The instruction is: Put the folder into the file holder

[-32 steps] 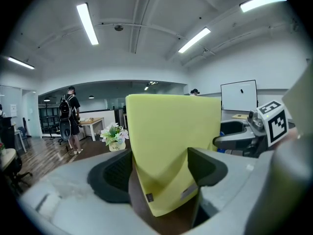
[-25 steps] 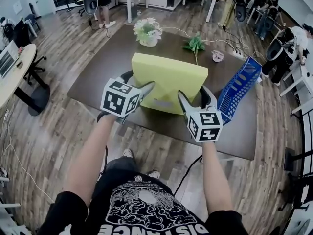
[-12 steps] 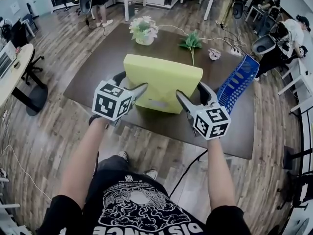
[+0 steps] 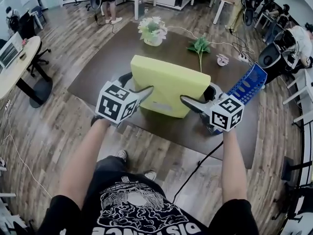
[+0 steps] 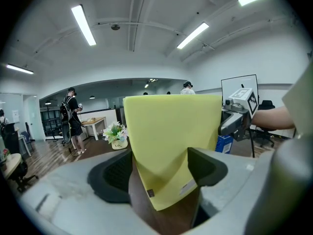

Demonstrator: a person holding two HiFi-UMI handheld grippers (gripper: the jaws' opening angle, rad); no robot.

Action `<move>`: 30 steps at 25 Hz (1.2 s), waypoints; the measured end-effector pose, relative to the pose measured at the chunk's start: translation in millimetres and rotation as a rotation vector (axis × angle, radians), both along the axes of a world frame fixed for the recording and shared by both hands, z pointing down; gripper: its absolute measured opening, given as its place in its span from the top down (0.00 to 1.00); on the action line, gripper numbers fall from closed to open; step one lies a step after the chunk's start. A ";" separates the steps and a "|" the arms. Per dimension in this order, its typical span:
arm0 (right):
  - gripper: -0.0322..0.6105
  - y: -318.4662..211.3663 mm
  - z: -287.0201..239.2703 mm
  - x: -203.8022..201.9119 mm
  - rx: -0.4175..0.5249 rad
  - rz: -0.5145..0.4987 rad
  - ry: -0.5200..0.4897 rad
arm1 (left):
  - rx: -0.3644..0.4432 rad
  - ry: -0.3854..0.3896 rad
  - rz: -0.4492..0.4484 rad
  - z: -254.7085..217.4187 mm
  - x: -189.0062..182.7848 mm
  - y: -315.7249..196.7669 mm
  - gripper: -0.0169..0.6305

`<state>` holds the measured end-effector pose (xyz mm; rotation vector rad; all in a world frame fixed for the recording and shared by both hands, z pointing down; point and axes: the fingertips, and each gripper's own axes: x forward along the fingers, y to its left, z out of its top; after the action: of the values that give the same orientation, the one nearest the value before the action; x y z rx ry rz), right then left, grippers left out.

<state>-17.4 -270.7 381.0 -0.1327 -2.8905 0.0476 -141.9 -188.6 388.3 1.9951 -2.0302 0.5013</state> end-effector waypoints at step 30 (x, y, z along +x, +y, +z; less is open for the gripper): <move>0.47 22.9 6.8 -32.5 0.004 -0.306 0.008 | 0.002 0.010 -0.024 -0.8 -6.6 -8.0 0.41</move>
<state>-50.0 -247.8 387.7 -0.5690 -2.8266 -0.0134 -148.5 -196.6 387.5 1.9681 -2.0466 0.4835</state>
